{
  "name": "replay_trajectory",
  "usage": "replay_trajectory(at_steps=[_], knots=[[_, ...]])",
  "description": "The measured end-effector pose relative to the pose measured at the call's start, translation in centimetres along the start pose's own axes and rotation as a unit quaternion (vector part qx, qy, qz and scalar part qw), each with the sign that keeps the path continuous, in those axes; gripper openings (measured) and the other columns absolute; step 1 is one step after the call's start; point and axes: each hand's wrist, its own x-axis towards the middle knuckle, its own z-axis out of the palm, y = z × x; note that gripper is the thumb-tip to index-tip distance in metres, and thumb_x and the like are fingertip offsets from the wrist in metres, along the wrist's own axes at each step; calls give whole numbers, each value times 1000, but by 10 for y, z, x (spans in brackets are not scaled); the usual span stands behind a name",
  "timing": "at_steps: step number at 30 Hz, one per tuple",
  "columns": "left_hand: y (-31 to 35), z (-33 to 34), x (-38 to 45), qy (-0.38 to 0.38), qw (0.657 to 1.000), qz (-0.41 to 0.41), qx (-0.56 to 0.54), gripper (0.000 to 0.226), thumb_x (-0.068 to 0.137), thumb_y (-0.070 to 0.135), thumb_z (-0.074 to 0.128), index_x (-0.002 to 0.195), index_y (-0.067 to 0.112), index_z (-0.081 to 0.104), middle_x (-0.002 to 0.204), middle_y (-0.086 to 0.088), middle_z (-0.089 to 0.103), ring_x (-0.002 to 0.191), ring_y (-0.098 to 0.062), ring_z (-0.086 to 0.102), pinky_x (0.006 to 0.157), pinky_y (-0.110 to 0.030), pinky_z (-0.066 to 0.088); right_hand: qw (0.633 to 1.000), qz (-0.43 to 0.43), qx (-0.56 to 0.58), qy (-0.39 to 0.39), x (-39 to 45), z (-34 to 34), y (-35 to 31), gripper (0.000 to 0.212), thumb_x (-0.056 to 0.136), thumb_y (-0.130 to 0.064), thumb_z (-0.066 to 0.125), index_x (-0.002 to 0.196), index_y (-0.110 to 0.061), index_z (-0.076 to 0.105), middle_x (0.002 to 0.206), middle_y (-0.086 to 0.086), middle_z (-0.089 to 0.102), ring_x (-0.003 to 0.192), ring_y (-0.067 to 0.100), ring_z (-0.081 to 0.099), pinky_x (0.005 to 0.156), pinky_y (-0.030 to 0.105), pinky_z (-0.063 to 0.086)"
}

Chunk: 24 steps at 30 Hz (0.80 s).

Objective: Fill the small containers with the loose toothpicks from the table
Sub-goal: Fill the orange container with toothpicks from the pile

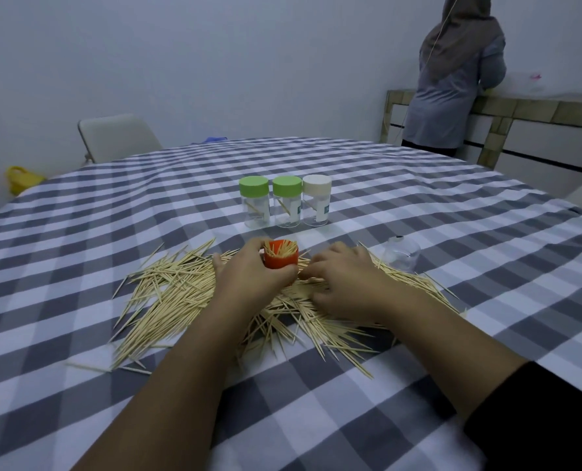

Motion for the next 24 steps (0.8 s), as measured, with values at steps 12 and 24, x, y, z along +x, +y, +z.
replay_trajectory(at_steps=[12, 24], knots=[[-12, 2, 4, 38, 993, 48, 105, 57, 79, 59, 62, 127, 30, 51, 121, 7, 63, 124, -15, 48, 116, -51, -8, 995, -2, -92, 28, 4, 16, -8, 36, 99, -24, 30, 127, -22, 51, 122, 1, 50, 115, 20, 40, 94, 39, 30], [-9, 1, 4, 44, 990, 65, 116, 54, 80, 58, 61, 126, 29, 53, 118, 8, 64, 122, -13, 50, 116, -47, -8, 994, 25, -102, 41, 3, 20, -16, 35, 98, -23, 30, 127, -18, 49, 122, 4, 49, 117, 22, 39, 96, 41, 28]])
